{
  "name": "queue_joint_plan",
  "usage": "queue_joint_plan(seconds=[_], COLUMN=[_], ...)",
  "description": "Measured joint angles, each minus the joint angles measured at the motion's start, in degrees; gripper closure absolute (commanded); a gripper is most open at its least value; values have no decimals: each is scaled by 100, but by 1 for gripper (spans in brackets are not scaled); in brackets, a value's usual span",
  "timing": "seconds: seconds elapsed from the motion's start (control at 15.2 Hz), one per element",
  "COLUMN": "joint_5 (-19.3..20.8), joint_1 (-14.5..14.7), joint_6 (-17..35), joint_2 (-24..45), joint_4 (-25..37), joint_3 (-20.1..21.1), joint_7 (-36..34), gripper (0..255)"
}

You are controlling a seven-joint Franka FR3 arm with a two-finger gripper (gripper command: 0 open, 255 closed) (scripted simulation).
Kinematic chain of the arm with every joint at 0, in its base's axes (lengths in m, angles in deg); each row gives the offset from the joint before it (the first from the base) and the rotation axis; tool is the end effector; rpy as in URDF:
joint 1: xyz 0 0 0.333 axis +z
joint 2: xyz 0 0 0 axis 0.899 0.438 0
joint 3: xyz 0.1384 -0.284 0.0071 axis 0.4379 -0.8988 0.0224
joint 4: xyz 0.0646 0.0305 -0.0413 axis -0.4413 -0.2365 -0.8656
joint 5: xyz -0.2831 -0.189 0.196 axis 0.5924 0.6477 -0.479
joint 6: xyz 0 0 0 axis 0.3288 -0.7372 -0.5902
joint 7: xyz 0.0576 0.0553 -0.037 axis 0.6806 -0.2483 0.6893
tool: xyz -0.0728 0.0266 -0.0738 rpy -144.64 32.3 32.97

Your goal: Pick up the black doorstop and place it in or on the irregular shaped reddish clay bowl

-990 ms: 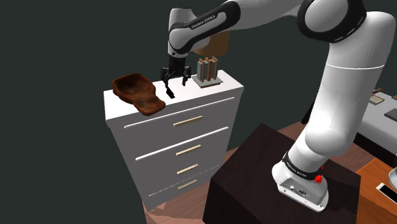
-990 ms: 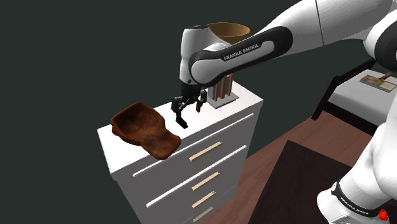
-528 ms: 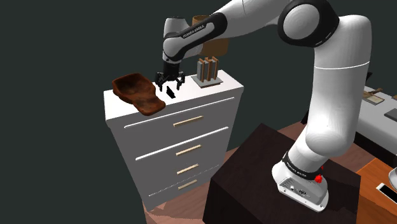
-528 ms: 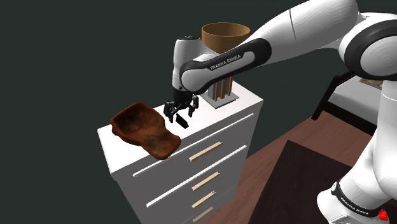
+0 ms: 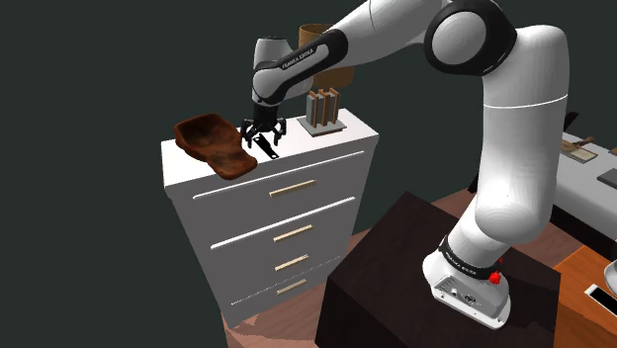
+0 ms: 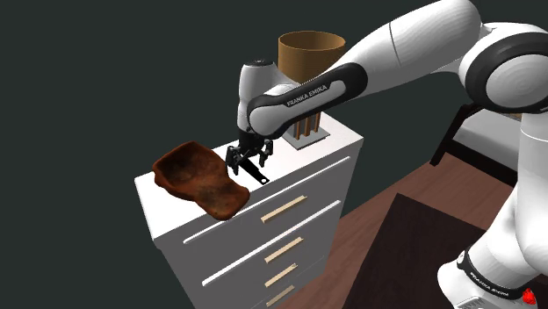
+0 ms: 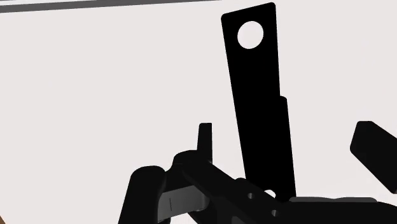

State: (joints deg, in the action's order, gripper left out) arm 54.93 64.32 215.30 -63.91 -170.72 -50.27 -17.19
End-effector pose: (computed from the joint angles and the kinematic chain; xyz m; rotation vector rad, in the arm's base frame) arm 0.6584 0.1064 0.3378 -2.9559 0.5694 -0.0877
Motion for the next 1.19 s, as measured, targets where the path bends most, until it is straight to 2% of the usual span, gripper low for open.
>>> queue_joint_plan(seconds=[0.13,0.2,0.86,1.19], joint_5=[0,0,-5,-12], joint_1=[0,0,-10,-7], joint_6=[1,1,5,-251], joint_2=[1,1,-30,-135], joint_4=[0,0,11,122], joint_3=[0,0,1,9], joint_7=[0,0,15,-12], gripper=[0,255,255,255])
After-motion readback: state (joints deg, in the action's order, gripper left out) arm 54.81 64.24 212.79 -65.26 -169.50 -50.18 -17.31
